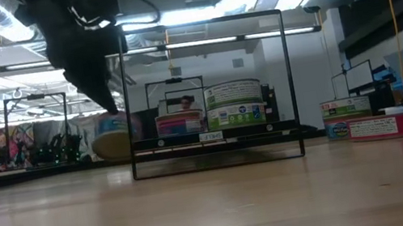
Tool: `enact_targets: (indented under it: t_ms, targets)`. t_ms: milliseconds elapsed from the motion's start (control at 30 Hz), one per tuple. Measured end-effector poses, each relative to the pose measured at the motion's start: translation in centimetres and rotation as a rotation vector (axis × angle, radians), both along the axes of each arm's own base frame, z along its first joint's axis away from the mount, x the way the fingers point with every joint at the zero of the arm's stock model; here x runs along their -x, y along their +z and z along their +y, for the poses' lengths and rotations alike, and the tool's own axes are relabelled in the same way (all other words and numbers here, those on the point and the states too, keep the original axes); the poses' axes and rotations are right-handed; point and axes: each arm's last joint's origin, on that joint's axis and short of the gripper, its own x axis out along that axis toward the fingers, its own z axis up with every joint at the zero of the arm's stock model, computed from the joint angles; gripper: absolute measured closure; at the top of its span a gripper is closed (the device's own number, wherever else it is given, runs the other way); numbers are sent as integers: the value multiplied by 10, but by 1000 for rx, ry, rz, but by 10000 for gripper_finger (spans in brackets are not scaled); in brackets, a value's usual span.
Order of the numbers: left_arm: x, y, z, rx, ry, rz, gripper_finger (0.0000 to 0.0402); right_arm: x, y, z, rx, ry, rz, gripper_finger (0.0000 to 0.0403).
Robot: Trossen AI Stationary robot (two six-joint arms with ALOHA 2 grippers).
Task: Stack canned seafood by type on shelf
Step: Stack the blue and pink tuna can on top of the other blue and pink tuna can on the shelf
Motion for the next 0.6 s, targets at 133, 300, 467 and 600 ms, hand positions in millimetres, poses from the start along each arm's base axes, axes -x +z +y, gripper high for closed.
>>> enact_targets:
  t_ms: [133,300,467,600]
  targets:
    - [1,1,-3,101,-1,7,401,0,0,0,-5,3,5,189]
    - [3,0,-7,225,-44,8,401,0,-1,1,-22,16,22,189]
    - [2,1,-10,337,-101,-13,401,0,-1,1,-24,17,23,189]
    - [2,1,-11,347,-98,-15,401,0,-1,1,-24,17,23,189]
